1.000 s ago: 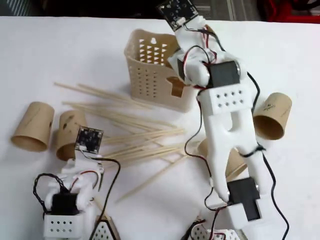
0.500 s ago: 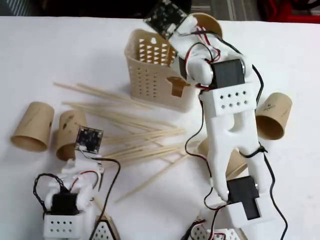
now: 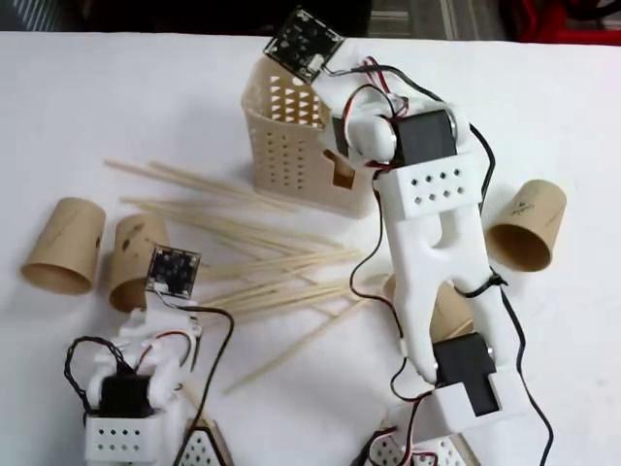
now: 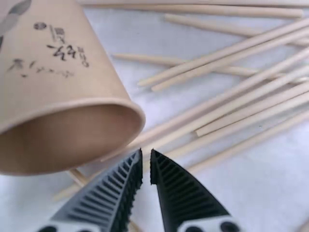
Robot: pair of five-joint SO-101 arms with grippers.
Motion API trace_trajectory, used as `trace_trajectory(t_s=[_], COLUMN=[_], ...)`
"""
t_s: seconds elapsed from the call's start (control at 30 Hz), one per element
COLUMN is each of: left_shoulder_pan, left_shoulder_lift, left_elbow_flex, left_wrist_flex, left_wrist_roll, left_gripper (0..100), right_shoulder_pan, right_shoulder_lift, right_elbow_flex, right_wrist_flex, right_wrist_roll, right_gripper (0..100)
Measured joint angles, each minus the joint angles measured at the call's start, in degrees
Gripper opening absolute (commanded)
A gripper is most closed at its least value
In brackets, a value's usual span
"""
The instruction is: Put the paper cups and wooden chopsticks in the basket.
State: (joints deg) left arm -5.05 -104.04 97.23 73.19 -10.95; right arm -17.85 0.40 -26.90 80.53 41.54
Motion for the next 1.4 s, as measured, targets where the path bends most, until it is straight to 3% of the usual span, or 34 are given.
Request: trace_trajectory(t_s=[0.33, 0.57, 0.73, 0.97, 1.13, 1.4], left_shoulder_pan=[0.0, 0.0, 0.0, 0.0, 0.0, 0.0], left_shoulder_lift=[0.0, 0.0, 0.0, 0.0, 0.0, 0.0], left_elbow_flex=[0.0, 0.0, 0.0, 0.0, 0.0, 0.0], left_wrist_flex=[0.0, 0.0, 0.0, 0.0, 0.0, 0.0], left_wrist_roll=[0.0, 0.0, 0.0, 0.0, 0.0, 0.0], left_gripper=[5, 5, 5, 5, 5, 5], right_shoulder_pan=[4.7, 15.0, 20.7, 25.3, 29.0, 31.2], right_shoulder_lift=[-3.5, -7.0, -10.6, -19.3, -23.4, -23.9], right_elbow_flex=[-4.1, -4.0, 3.5, 20.8, 35.0, 56.9], right_wrist_flex=[11.1, 17.3, 17.4, 17.4, 10.5, -8.5], right_wrist_roll=[-1.3, -12.5, -20.3, -23.5, -23.5, -24.3], right_gripper=[17.2, 17.3, 17.3, 17.3, 19.0, 24.1])
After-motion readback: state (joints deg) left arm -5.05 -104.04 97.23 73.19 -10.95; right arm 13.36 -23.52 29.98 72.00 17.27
